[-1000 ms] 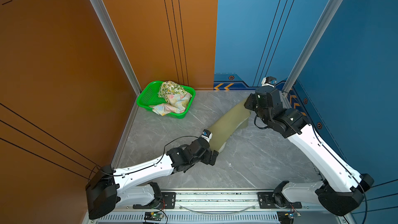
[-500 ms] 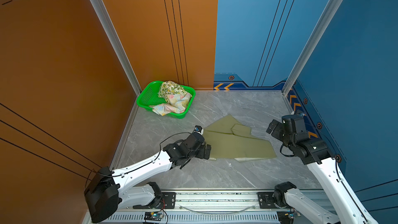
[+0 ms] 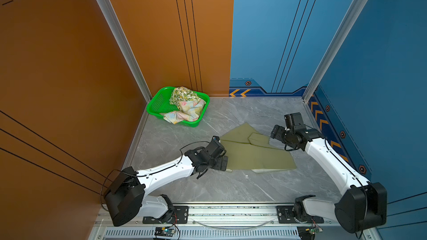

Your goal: Fold and stack the skirts

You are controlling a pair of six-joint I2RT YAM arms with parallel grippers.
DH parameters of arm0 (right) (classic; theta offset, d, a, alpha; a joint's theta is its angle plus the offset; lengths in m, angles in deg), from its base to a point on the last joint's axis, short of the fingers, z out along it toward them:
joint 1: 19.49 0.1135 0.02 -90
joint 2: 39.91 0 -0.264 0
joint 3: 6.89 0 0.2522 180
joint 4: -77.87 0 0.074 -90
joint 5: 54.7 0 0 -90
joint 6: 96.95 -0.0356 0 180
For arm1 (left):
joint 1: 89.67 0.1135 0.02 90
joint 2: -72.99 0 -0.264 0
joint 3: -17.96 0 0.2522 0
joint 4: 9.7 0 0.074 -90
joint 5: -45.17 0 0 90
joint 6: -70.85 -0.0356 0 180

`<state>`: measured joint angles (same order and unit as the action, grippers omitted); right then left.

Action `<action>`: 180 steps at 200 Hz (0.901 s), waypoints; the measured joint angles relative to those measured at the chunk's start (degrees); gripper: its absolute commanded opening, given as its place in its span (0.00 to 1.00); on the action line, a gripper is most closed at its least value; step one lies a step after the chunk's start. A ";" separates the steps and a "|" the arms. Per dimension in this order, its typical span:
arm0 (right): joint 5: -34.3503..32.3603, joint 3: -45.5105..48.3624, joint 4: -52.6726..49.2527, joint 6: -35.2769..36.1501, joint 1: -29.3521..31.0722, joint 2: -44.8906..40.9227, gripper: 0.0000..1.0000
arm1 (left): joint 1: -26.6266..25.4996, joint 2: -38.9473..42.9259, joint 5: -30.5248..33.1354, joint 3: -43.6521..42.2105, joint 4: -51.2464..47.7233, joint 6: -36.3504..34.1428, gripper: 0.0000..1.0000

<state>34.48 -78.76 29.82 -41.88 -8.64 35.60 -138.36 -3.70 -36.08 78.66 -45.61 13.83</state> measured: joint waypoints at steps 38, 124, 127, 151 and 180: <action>4.02 0.02 6.78 0.68 -0.42 10.21 0.76 | 2.43 0.02 -0.24 3.63 0.00 -0.59 1.00; 7.04 0.00 18.12 2.62 0.44 25.46 0.35 | 8.15 -5.18 -1.03 13.79 0.79 -5.33 0.99; 7.06 0.00 18.51 2.34 0.68 25.57 0.33 | 8.37 -5.66 -1.20 14.36 0.96 -5.70 0.99; 6.62 -0.24 20.44 3.82 3.34 25.66 0.19 | 10.19 -10.43 -2.38 19.19 2.03 -8.20 0.99; 6.60 0.13 22.51 5.20 6.97 25.55 0.19 | 11.91 -19.37 -4.17 26.84 3.28 -11.61 0.99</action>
<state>41.08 -78.63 52.33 -36.68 -1.67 61.15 -126.44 -23.06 -40.25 105.50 -42.34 2.22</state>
